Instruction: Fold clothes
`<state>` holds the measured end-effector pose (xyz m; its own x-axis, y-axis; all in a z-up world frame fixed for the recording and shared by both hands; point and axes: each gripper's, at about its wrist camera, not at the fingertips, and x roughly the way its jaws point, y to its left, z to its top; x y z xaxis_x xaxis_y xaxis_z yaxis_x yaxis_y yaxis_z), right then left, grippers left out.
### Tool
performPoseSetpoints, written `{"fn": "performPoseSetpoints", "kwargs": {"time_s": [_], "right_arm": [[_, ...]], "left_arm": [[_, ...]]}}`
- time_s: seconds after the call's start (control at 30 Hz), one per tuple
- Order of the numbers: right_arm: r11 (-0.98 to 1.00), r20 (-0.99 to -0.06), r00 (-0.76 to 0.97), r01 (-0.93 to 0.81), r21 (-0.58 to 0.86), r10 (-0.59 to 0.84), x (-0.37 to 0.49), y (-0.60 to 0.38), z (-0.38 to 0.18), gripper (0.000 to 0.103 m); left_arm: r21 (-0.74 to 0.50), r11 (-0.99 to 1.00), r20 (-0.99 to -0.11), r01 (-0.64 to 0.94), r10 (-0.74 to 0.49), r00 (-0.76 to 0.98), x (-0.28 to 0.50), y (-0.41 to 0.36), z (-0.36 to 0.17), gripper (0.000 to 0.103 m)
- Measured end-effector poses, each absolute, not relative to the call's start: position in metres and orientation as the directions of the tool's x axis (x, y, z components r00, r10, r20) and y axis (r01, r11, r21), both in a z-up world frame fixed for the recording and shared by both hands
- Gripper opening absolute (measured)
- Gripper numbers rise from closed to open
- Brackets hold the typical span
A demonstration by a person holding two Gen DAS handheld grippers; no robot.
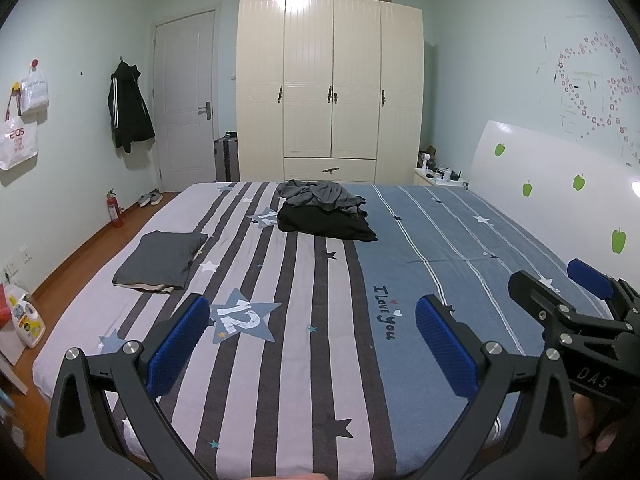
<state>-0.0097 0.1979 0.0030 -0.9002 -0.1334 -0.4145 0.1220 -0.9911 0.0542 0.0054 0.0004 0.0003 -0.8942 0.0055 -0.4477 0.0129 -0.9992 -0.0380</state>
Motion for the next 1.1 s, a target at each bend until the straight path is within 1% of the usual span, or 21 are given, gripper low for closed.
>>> {"fn": "performPoseSetpoints", "kwargs": {"time_s": [0.9,1.1], "right_arm": [[-0.991,-0.412,-0.902,0.118,0.055,-0.13,-0.01,0.198,0.002,0.102],[-0.993,-0.416,-0.901,0.112,0.041,-0.119,-0.021,0.201,-0.008,0.102]], "left_arm": [[-0.024,-1.0,-0.451,0.019,-0.006,-0.892,-0.002,0.006,0.002,0.102],[-0.042,-0.999,-0.448,-0.007,0.025,-0.894,-0.014,0.0,-0.013,0.102]]}}
